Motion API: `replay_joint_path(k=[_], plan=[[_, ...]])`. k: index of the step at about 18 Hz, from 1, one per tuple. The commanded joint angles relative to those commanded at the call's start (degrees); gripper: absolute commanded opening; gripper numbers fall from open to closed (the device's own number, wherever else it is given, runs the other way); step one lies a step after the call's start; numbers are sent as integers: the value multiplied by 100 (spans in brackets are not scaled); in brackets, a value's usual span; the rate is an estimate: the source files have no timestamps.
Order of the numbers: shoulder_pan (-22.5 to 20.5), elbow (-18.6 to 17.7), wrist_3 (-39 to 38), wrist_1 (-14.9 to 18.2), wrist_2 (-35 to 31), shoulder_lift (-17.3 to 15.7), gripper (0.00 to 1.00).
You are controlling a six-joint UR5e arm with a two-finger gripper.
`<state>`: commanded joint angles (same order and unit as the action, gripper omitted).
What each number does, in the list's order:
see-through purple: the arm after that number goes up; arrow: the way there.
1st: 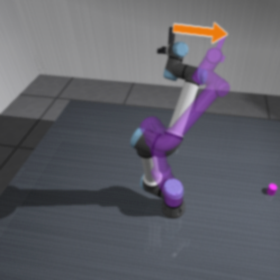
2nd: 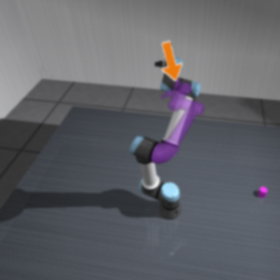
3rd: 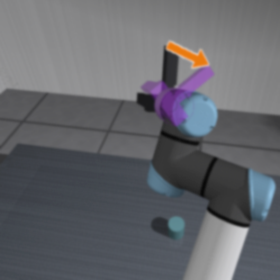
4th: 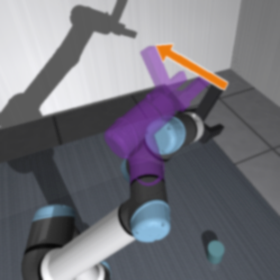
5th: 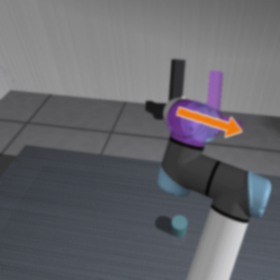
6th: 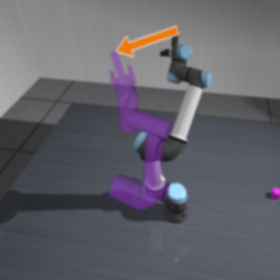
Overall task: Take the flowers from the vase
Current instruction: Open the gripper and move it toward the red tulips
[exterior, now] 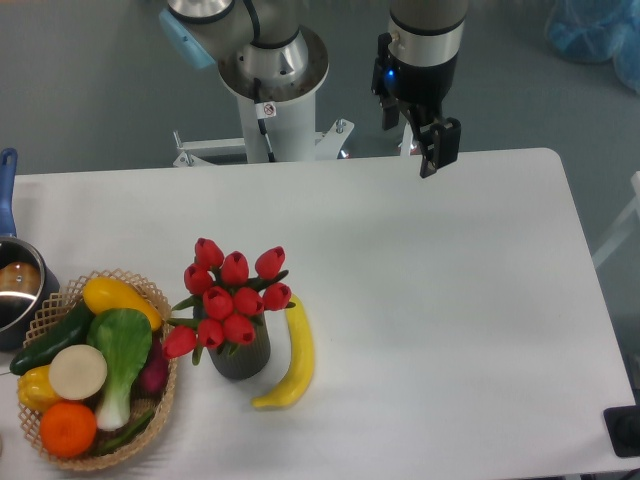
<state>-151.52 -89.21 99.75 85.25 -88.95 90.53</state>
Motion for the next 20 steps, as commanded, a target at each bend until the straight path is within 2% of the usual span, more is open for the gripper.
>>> replay_joint_path(k=[6, 9, 12, 15, 18, 20], plan=[[61, 0, 44, -9, 9, 17, 100], [62, 18, -149, -35, 351, 70, 100], [62, 0, -272, -53, 395, 70, 100], [62, -70, -850, -61, 640, 53, 100], [62, -114, -1378, -263, 1159, 61, 100], [62, -202, -1669, -517, 1230, 62, 100]])
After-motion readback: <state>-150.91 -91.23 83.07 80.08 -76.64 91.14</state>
